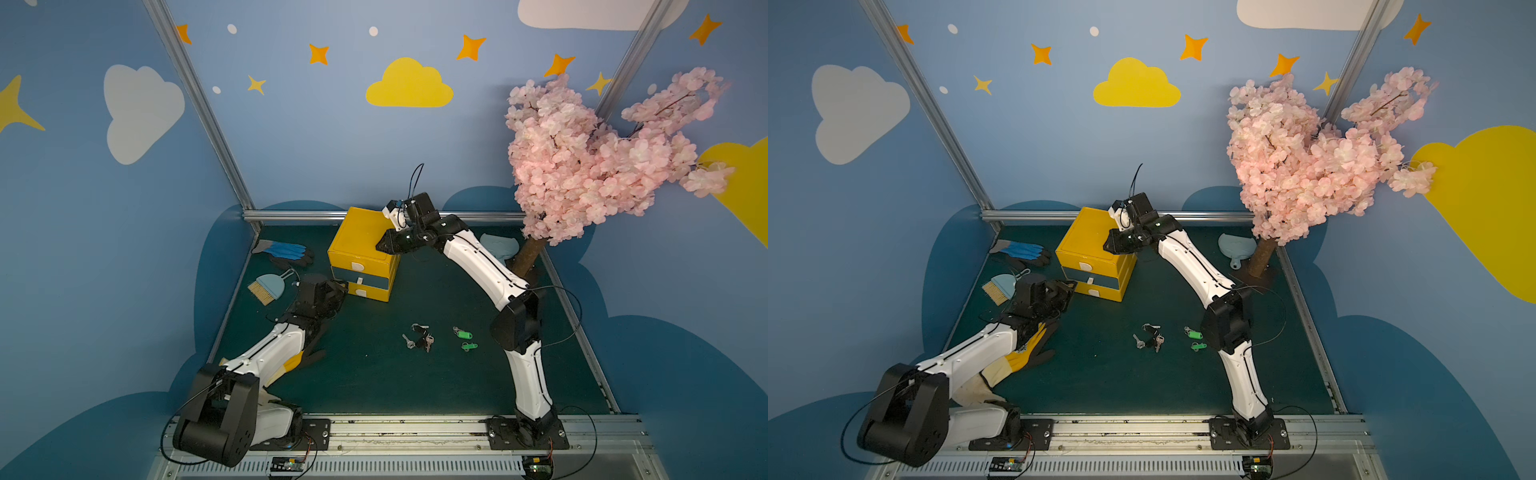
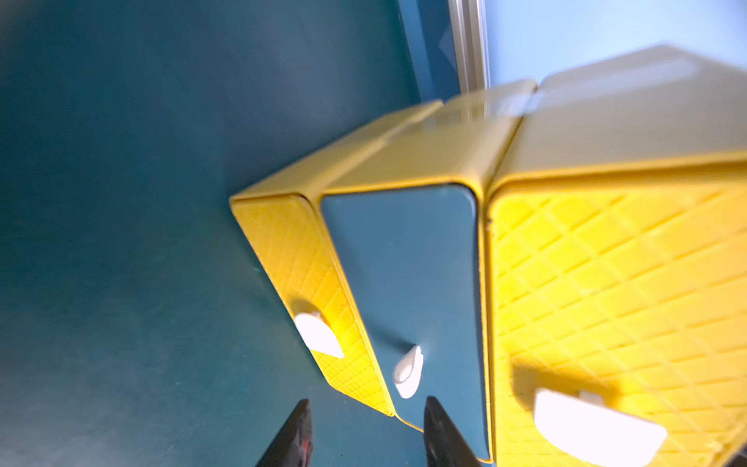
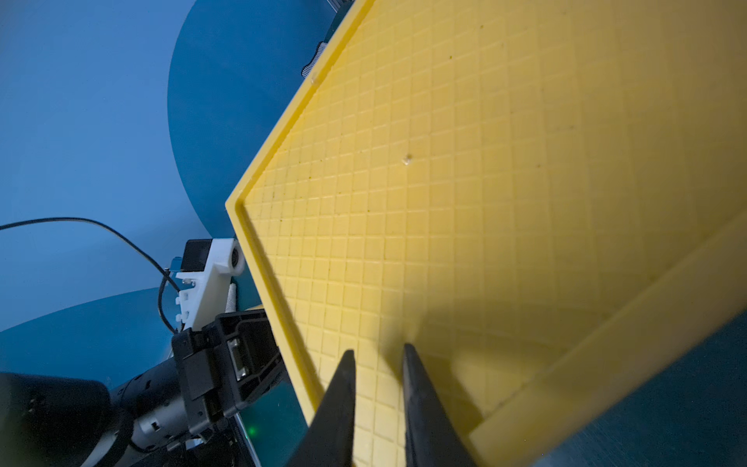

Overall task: Take the keys out of the drawer
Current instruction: Close the drawer in the storage box.

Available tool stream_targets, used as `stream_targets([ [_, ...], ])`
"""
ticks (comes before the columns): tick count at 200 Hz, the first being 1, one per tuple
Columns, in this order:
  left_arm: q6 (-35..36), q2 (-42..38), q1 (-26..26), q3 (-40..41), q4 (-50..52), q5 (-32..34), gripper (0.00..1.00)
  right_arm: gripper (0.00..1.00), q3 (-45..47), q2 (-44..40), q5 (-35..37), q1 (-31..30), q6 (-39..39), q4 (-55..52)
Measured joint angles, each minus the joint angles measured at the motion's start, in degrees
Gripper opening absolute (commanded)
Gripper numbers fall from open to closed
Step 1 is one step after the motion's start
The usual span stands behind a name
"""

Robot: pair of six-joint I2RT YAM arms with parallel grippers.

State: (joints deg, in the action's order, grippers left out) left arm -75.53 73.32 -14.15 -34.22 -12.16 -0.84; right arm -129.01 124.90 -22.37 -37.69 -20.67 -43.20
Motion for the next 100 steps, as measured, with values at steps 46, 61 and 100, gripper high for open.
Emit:
stream_targets([
  [46,-3.04,8.11,-0.02,2.10,-3.58,-1.88,0.46,0.23,0.13,0.00,-0.39,0.17,0.09,-0.07],
  [61,-3.32,10.40,-0.15,2.05,-5.03,-2.89,0.46,0.23,0.26,0.00,-0.74,0.26,0.07,0.07],
  [100,-3.43,15.15,-0.72,-0.72,-9.42,-5.11,0.46,0.23,0.46,0.00,-1.29,0.42,0.04,0.28],
])
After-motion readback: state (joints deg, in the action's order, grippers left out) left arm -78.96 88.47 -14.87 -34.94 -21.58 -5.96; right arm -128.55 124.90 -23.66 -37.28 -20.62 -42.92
